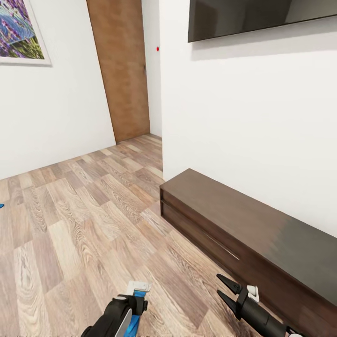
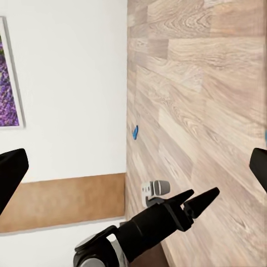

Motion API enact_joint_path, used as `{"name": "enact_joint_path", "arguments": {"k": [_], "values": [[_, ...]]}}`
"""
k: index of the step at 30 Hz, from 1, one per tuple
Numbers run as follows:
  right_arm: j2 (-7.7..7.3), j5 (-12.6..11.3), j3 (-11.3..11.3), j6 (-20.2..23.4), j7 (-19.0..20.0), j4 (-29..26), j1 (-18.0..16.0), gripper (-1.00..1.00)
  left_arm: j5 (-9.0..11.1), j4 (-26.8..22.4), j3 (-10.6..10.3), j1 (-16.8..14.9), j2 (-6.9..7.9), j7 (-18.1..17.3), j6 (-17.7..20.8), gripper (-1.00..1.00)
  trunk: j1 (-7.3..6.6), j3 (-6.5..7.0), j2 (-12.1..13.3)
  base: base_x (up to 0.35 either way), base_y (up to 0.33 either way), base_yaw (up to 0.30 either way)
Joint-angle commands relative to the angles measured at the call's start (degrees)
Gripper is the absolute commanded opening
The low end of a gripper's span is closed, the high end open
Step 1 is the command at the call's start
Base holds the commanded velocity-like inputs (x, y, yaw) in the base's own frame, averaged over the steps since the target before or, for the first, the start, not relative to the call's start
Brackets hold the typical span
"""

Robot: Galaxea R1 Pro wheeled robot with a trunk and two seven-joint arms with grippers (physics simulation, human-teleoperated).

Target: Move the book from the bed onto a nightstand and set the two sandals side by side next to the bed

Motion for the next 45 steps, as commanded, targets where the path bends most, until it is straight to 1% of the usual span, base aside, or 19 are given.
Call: {"name": "enact_joint_path", "arguments": {"k": [1, 26, 29, 32, 37, 41, 45], "values": [[0.01, -0.3, -0.1, 0.4, 0.0, 0.0, 0.0, 1.00, 0.6, -0.1, -0.2, 0.0, 0.04, 0.7, 0.1, 1.00, 0.01, -0.27, 0.0, 0.000, 0.000, 0.000], [0.01, -0.3, -0.1, 0.4, 0.0, 0.0, 0.0, 1.00, 0.5, -0.8, -0.1, 0.0, 0.05, 1.3, -0.4, 1.00, 0.66, -5.81, -0.4, 0.000, 0.000, 0.000], [0.01, -0.3, -0.1, 0.4, 0.0, 0.0, 0.0, 1.00, 0.5, -1.5, -0.1, 0.0, 0.05, 1.3, -1.0, 1.00, 0.74, -6.48, -0.4, 0.000, 0.000, 0.000], [0.01, -0.3, -0.1, 0.4, 0.0, 0.0, 0.0, 1.00, 0.5, -2.0, -0.1, 0.0, 0.12, 1.3, -2.5, 1.00, 0.81, -7.14, -0.5, 0.000, 0.000, 0.000], [0.01, -0.3, -0.1, 0.4, 0.0, 0.0, 0.0, 1.00, 0.5, -2.2, 0.0, 0.0, 0.19, 2.0, -6.2, 1.00, 0.94, -8.25, -0.5, 0.000, 0.000, 0.000], [0.01, -0.3, 0.0, 0.4, 0.0, 0.0, 0.0, 1.00, 0.4, -2.3, 0.0, 0.0, 0.17, 3.3, -7.4, 1.00, 1.05, -9.14, -0.6, 0.000, 0.000, 0.000], [0.01, -0.3, 0.0, 0.4, 0.0, 0.0, 0.0, 1.00, 0.4, -2.3, -0.1, 0.0, 0.23, 3.6, -7.6, 1.00, 1.15, -10.02, -0.6, 0.000, 0.000, 0.000]]}}
